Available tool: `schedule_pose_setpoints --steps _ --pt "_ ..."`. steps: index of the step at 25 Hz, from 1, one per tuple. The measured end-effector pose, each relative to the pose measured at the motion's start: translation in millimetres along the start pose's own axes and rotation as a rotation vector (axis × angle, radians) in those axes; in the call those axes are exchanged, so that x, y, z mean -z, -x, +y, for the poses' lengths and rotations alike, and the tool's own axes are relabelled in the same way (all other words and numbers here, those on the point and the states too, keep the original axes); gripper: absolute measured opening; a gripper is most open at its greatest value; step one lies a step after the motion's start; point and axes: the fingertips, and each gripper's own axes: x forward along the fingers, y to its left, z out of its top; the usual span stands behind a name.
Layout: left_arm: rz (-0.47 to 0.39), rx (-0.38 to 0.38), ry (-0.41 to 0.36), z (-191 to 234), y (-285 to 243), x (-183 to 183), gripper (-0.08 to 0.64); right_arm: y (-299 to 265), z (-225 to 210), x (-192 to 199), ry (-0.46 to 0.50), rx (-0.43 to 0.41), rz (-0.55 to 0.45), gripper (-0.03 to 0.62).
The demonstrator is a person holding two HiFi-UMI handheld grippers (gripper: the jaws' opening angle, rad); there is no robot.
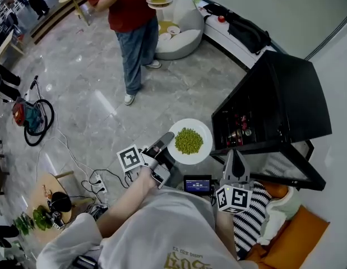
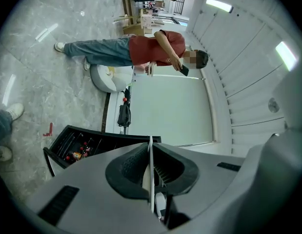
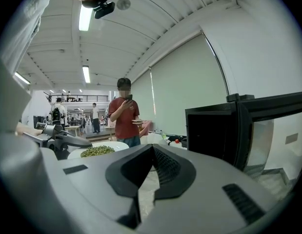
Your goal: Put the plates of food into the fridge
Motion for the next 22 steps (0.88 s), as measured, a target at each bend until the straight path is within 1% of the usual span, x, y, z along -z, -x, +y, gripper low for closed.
schedule_pose_setpoints --steps 8,17,22 --pt "0.014 0.026 -0.012 -12 -54 -46 0.018 -58 -5 -15 -0.004 0.022 -0.015 0.009" --pt "0.029 0.028 -0.003 -21 -88 -83 0.018 -105 -20 -25 0.010 0.079 -0.010 0.009" --pt "0.032 0.021 0.004 -19 -99 -103 0.018 -127 -17 -29 0.011 0.090 -0.017 0.009"
